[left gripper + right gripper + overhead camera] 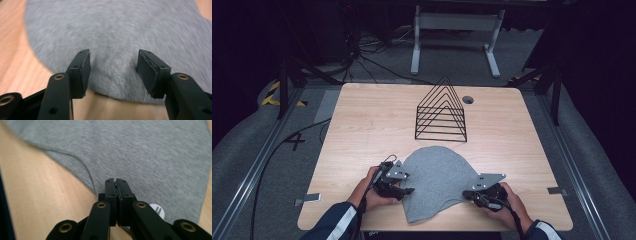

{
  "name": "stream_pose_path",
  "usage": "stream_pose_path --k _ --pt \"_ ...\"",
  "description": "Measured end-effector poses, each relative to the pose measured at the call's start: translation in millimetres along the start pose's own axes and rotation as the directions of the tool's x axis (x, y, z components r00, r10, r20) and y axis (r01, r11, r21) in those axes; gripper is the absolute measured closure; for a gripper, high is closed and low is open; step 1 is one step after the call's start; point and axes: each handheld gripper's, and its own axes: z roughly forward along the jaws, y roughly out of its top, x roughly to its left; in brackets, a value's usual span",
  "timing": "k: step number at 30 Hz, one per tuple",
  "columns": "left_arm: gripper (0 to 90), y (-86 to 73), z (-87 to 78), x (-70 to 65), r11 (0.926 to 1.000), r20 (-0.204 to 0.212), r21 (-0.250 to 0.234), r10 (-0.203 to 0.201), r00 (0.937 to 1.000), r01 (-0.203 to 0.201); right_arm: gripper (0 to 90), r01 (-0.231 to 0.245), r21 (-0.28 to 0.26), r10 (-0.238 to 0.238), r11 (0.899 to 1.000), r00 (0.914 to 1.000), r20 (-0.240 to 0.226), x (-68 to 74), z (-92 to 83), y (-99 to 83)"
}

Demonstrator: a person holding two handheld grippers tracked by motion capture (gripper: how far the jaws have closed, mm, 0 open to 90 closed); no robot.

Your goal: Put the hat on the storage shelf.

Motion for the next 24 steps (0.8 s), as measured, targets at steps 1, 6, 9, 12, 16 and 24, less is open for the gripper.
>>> stream_pose_path --k 1,6,9,12,16,24 --pt "45.6 0.5 0.5 3.3 1.0000 -0.009 -0.003 -0.005 0.9999 0.005 88.6 0.003 -0.001 -0.003 1.000 0.9999 -0.013 2.7 0.6 0.7" --pt "38.7 5.2 3.7 19.5 0.9980 -0.050 -0.016 -0.062 0.9968 0.062 73.3 0.007 -0.037 -0.007 0.999 1.0000 -0.002 5.8 4.6 7.1" --pt "30.5 5.1 -1.8 28.0 0.9926 -0.109 -0.032 -0.120 0.9867 0.117 66.0 -0.013 -0.134 0.019 0.991 0.9988 0.046 -10.6 -7.6 21.9" --pt "25.0 1.5 -2.9 39.1 0.9810 -0.142 -0.043 -0.194 0.9707 0.189 56.0 -0.075 -0.161 0.087 0.984 0.9943 0.063 -38.7 -9.5 31.2" --pt "19.7 -1.0 1.9 48.5 0.9698 -0.151 -0.019 -0.243 0.9582 0.243 48.6 -0.101 -0.110 0.113 0.989 0.9882 0.104 -70.7 9.0 38.3" --pt "18.5 7.0 10.1 49.0 0.9789 -0.157 -0.008 -0.203 0.9665 0.204 40.5 -0.139 -0.038 0.142 0.990 0.9869 0.077 -102.7 49.0 57.5"
